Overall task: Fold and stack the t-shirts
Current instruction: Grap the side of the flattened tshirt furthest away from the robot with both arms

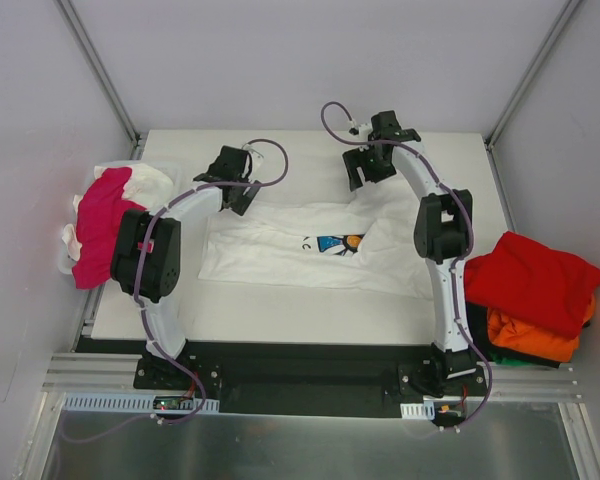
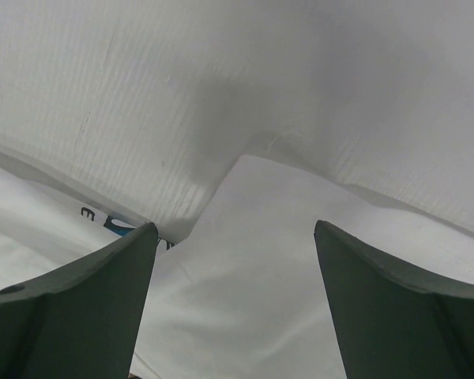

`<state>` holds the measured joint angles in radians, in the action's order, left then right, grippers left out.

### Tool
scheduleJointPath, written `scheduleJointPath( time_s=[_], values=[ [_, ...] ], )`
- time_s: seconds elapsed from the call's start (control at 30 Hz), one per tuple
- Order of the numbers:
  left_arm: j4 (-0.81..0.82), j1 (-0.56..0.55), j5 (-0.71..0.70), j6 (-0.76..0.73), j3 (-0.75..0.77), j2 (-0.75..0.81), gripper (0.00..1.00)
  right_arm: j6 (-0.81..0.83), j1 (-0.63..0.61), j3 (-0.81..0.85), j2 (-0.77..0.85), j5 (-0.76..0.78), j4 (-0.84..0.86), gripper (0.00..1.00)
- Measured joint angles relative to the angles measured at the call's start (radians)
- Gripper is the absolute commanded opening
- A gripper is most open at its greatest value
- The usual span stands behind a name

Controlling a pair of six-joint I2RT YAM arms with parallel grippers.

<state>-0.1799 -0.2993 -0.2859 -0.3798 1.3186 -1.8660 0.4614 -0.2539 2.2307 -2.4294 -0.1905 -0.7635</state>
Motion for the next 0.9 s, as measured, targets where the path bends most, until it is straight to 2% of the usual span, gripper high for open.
scheduleJointPath(
  time_s=[0.2,0.6,0.73,0.9],
  values=[
    [0.000,0.000,-0.001,-0.001,0.003,-0.001,0.82,0.030,-0.004,0.058,-0.025,0.042,-0.040,0.79],
    [0.000,0.000,-0.002,-0.001,0.003,0.000,0.82,0.067,-0.018,0.065,-0.054,0.074,-0.111,0.73],
    [0.000,0.000,-0.002,0.000,0.003,0.000,0.82,0.076,-0.023,0.075,-0.056,0.078,-0.125,0.66],
    [0.000,0.000,-0.003,-0.001,-0.004,0.002,0.82,0.093,-0.032,0.105,-0.069,0.085,-0.132,0.48]
  ],
)
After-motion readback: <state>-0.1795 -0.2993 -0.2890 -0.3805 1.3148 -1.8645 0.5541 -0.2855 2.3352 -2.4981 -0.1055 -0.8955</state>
